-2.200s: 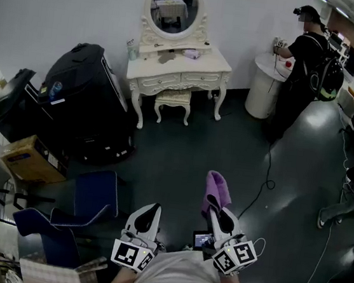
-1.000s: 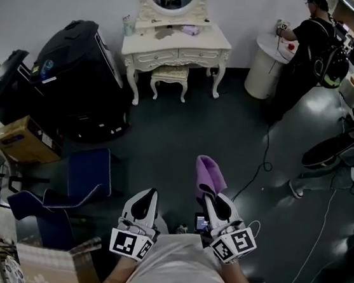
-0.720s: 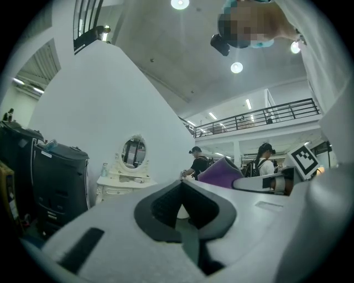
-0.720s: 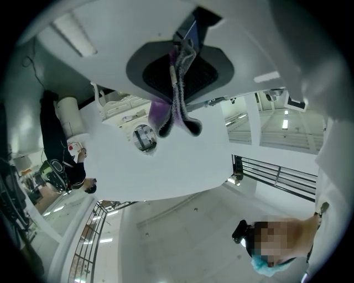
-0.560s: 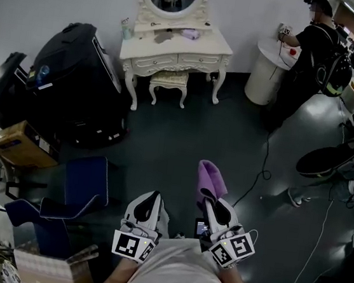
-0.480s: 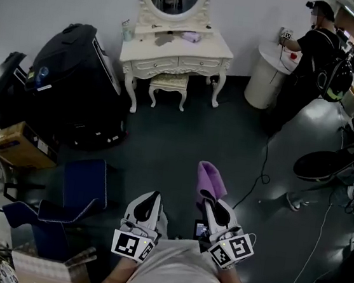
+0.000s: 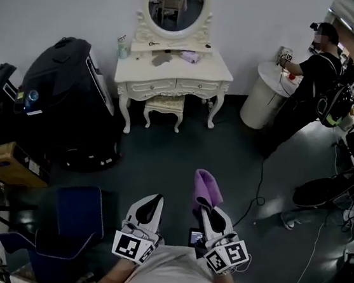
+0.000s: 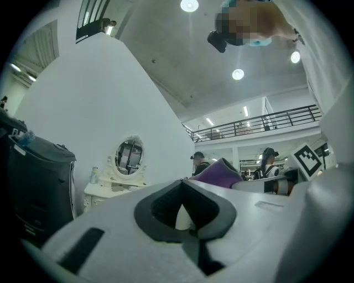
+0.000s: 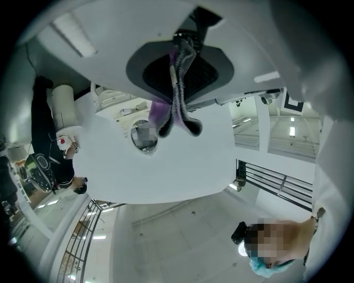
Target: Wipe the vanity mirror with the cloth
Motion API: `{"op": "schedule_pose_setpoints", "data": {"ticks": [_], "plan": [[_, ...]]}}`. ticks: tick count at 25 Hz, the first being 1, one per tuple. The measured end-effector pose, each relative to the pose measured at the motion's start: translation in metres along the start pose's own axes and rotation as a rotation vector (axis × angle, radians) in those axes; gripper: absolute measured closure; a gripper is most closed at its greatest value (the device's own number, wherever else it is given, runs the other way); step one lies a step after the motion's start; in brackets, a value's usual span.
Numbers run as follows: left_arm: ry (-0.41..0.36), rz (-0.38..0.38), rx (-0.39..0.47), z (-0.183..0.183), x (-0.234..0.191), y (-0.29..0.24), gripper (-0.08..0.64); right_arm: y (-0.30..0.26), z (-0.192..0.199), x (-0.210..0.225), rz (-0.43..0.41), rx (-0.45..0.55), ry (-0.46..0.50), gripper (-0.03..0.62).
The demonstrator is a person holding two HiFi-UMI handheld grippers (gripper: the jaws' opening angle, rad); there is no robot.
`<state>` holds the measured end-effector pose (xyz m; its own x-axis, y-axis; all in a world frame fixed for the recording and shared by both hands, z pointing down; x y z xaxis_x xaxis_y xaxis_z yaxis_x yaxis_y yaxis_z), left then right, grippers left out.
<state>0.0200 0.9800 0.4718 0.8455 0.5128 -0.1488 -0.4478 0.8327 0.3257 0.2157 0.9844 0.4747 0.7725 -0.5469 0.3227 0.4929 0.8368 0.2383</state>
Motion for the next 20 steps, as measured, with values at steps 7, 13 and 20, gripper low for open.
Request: {"op": "schedule_pose_setpoints", "data": {"ticks": [7,13,20], "plan": [[-0.002,0.017,-0.012,0.005,-0.073,-0.041,0.560,-0.085,0.023,0.004,-0.005,-0.001,-0.001,0.545],[0.013,0.005,-0.046,0.013,-0.107,-0.057,0.560,-0.127,0.037,0.010,-0.005,-0.041,-0.010,0.545],[0.032,-0.009,-0.101,0.033,-0.129,-0.082,0.560,-0.165,0.057,0.033,-0.007,-0.111,-0.050,0.545]]}}
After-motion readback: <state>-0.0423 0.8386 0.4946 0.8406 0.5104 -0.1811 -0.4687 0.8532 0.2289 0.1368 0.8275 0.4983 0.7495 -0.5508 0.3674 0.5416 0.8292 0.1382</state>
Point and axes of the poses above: the fingertips, and each gripper's own axes: y backward along the fingers, x to its right, z out of its underside, the point moved 7 cm from there along y, backward along the fingers, and after that the axes turned 14 degrees about x, right-handed, at the moved point
